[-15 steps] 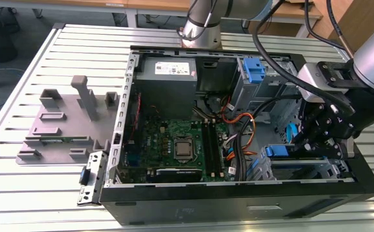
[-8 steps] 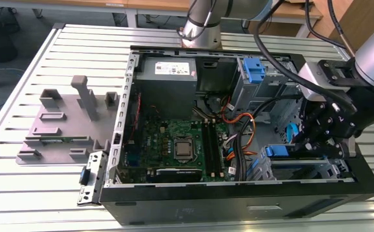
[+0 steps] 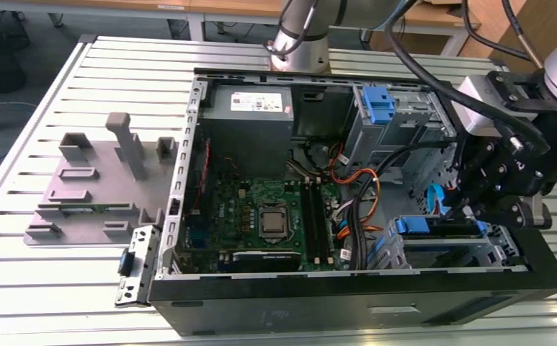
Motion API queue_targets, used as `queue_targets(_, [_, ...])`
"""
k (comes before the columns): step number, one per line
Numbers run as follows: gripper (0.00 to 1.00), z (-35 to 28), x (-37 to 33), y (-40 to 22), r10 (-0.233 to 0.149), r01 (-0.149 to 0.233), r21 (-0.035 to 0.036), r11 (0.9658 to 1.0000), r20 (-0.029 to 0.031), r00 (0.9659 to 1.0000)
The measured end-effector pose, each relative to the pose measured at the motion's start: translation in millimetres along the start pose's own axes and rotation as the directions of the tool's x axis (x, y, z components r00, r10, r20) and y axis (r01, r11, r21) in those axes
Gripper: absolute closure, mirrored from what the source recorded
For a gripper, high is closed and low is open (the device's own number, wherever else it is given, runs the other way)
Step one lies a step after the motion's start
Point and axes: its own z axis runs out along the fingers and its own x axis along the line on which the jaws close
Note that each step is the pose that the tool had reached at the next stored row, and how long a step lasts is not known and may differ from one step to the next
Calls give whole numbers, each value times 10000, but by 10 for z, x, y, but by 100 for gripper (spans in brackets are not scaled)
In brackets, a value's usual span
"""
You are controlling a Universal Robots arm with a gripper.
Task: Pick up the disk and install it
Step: 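Insert the first disk wire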
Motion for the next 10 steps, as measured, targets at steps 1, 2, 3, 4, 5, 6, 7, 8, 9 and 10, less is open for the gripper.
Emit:
queue_targets(1, [76,-8,0,0,0,0,0,10000,1,10000])
queue_targets(2, [76,-17,-1,1,0,0,0,10000,-1,10000])
queue_targets(3, [76,-19,-1,1,0,0,-1,10000,2,10000])
queue_targets(4, [76,-19,-1,1,0,0,0,10000,3,10000])
queue_targets(5, [76,-19,-1,-1,-1,1,-1,10000,3,10000])
queue_targets(6, [76,-21,-1,-8,-2,2,0,10000,-1,10000])
queue_targets(7, [76,-22,-1,-18,-2,2,-1,10000,-1,10000])
queue_targets(8, [76,-22,-1,-31,0,0,-1,10000,0,10000])
queue_targets(9, [76,-22,-1,-47,-1,1,0,10000,0,10000])
queue_targets(10, [76,-23,-1,-63,-1,1,-1,10000,-1,10000])
